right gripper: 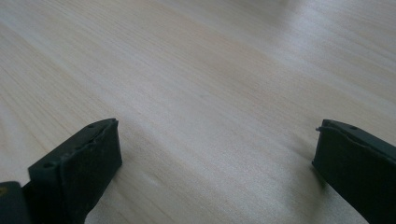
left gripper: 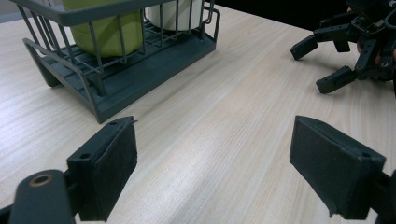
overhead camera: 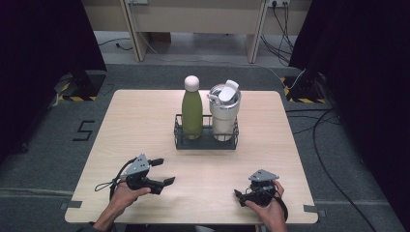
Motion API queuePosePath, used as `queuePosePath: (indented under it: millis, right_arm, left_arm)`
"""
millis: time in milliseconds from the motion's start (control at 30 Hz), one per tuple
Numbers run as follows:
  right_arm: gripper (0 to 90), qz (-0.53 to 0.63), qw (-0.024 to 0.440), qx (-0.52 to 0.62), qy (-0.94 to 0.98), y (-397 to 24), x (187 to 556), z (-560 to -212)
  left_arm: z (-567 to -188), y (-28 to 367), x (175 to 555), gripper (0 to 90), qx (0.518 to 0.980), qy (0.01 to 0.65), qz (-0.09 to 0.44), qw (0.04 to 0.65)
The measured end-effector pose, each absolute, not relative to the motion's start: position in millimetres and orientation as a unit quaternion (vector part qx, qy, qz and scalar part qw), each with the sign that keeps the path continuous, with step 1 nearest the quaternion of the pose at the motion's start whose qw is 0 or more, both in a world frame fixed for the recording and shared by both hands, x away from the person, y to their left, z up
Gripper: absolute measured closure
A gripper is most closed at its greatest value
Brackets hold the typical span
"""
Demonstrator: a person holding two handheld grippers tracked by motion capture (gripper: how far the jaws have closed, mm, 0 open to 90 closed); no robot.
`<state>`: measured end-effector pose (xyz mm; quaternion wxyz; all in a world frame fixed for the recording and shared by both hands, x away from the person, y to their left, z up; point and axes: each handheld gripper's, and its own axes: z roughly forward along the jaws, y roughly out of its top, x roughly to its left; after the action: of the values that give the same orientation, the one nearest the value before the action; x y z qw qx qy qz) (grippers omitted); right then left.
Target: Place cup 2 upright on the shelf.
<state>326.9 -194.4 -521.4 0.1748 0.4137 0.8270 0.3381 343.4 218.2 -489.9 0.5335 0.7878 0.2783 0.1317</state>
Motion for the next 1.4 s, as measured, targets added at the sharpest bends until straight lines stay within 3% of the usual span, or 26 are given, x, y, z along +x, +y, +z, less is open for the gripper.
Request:
queuePosePath:
  millis: [1400]
  right_arm:
    - [1.3,0.338,0.174,0.415,0.826,-194.0,326.5,-521.3]
  left_arm:
    - [-519.1,234.6,331.0,14.8,0.838,0.318,0.139,0.421]
